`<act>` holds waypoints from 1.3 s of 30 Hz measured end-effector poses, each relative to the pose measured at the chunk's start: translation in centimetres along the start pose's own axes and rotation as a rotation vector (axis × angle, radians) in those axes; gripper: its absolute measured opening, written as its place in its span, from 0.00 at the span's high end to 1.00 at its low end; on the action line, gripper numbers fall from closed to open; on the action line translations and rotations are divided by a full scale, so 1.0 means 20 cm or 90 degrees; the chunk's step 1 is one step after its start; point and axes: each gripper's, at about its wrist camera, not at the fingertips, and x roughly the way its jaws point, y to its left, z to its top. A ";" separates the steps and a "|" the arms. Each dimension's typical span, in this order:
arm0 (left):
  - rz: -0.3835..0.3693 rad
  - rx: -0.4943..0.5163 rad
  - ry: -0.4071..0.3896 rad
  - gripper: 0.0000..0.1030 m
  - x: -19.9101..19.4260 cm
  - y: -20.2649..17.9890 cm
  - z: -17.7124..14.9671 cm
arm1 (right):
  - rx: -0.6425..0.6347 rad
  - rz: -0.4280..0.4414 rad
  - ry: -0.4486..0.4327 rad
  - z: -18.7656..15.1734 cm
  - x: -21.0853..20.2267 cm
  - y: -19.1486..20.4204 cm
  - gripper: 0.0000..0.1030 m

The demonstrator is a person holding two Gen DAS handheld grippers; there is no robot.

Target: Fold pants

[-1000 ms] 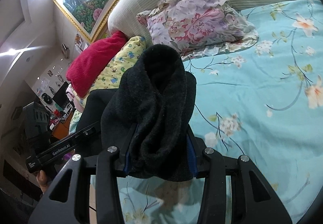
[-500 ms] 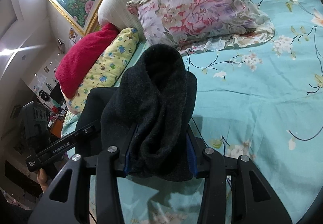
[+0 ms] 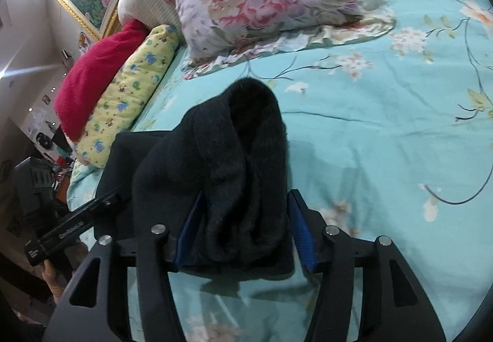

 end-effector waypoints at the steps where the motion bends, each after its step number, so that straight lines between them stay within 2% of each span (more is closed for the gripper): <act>1: 0.002 -0.004 0.001 0.48 0.00 0.01 -0.01 | 0.004 0.001 -0.003 0.00 -0.01 -0.02 0.41; 6: -0.004 -0.034 0.000 0.32 0.03 0.09 -0.03 | 0.005 -0.023 -0.006 -0.02 0.01 -0.09 0.36; 13: 0.002 -0.039 0.003 0.21 0.10 0.12 -0.03 | -0.006 -0.048 -0.015 -0.02 0.04 -0.12 0.29; 16: -0.007 -0.049 0.007 0.20 0.12 0.13 -0.03 | -0.016 -0.063 -0.019 -0.01 0.05 -0.12 0.24; 20: -0.006 -0.041 0.006 0.20 0.09 0.12 -0.03 | -0.014 -0.064 -0.019 -0.01 0.04 -0.14 0.23; 25: 0.025 -0.009 -0.008 0.20 -0.01 0.09 -0.04 | -0.013 -0.072 -0.015 -0.03 0.00 -0.13 0.23; 29: 0.043 0.014 -0.008 0.20 -0.08 0.06 -0.07 | -0.014 -0.053 -0.019 -0.05 -0.08 -0.11 0.23; 39: 0.090 0.075 0.001 0.19 -0.20 -0.02 -0.21 | -0.092 -0.065 -0.025 -0.13 -0.21 0.07 0.22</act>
